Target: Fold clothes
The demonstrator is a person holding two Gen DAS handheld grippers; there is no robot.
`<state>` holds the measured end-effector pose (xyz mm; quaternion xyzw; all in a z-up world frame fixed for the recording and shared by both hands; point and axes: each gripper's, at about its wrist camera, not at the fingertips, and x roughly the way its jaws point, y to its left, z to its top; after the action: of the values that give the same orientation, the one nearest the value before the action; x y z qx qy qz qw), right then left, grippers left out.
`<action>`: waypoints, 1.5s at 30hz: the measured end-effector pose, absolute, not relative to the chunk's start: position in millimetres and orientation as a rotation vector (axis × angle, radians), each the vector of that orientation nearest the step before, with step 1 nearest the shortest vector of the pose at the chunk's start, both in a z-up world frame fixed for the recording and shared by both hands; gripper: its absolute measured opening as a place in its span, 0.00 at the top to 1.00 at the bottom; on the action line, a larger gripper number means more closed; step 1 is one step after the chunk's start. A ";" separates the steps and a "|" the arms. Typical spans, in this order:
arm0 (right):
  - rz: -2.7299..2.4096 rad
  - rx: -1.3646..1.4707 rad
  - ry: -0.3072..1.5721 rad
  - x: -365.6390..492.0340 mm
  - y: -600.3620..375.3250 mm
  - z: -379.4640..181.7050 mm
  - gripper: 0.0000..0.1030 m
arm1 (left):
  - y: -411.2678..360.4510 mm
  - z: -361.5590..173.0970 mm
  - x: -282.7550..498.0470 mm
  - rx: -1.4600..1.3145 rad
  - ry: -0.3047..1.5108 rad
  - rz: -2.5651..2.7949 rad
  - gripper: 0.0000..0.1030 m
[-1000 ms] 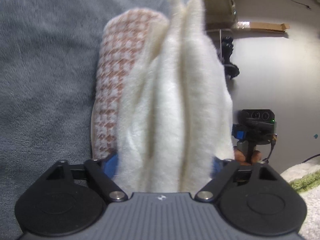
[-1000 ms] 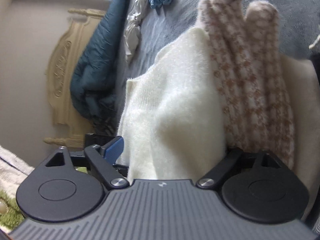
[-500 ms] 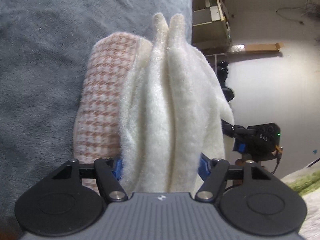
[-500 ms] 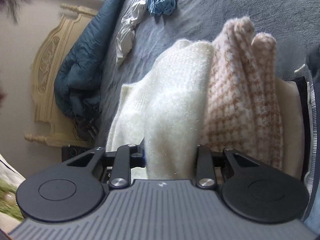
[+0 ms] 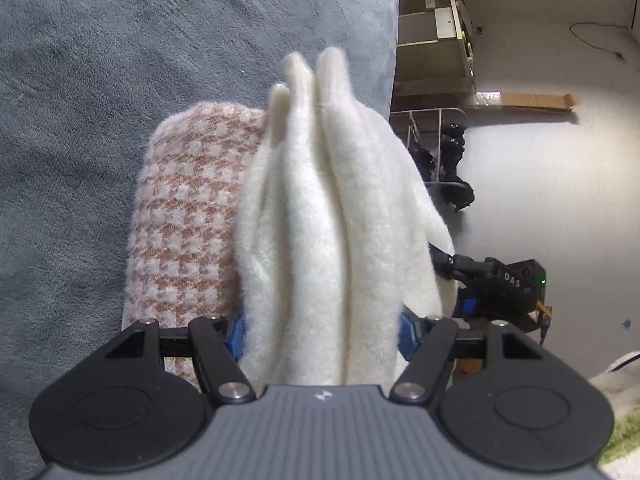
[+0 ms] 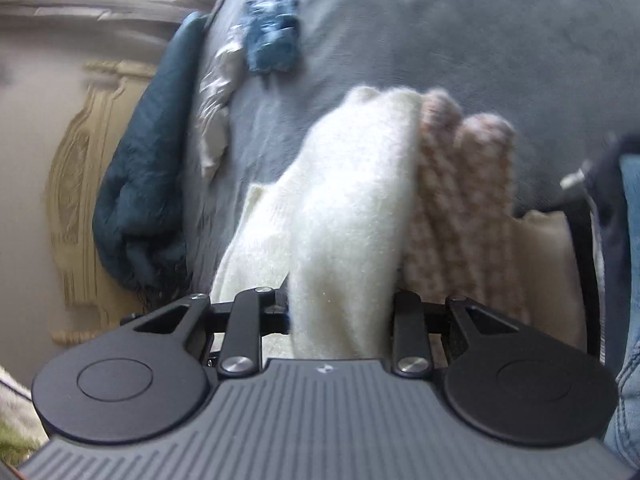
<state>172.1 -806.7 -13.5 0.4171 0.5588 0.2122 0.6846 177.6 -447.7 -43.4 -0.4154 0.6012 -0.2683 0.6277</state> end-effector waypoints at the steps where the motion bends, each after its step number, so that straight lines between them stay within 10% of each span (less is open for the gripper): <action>1: 0.489 0.928 1.244 172.4 -806.1 -10.3 0.74 | -447.1 -41.1 175.6 -0.949 1.374 -0.616 0.34; 9: 0.524 0.877 1.242 180.1 -794.4 -17.5 0.70 | -440.2 -48.3 162.2 -0.969 1.358 -0.557 0.31; 29: 0.549 0.968 1.394 90.6 -829.2 -20.5 0.20 | -440.9 -3.3 90.1 -0.779 1.382 -0.547 0.23; 35: 0.609 0.862 1.433 70.4 -801.4 -16.2 0.31 | -451.7 11.1 88.3 -0.650 1.409 -0.551 0.30; 39: 0.605 0.880 1.354 63.8 -808.5 -4.1 0.61 | -440.4 12.6 92.7 -0.667 1.433 -0.565 0.44; 45: 0.587 0.868 1.271 50.4 -803.8 7.2 0.69 | -440.2 10.5 105.5 -0.656 1.455 -0.607 0.55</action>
<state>50.4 -803.8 7.2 0.3865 0.5659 0.2615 0.6797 105.5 -440.2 10.5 -0.2894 0.6425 -0.2681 0.6570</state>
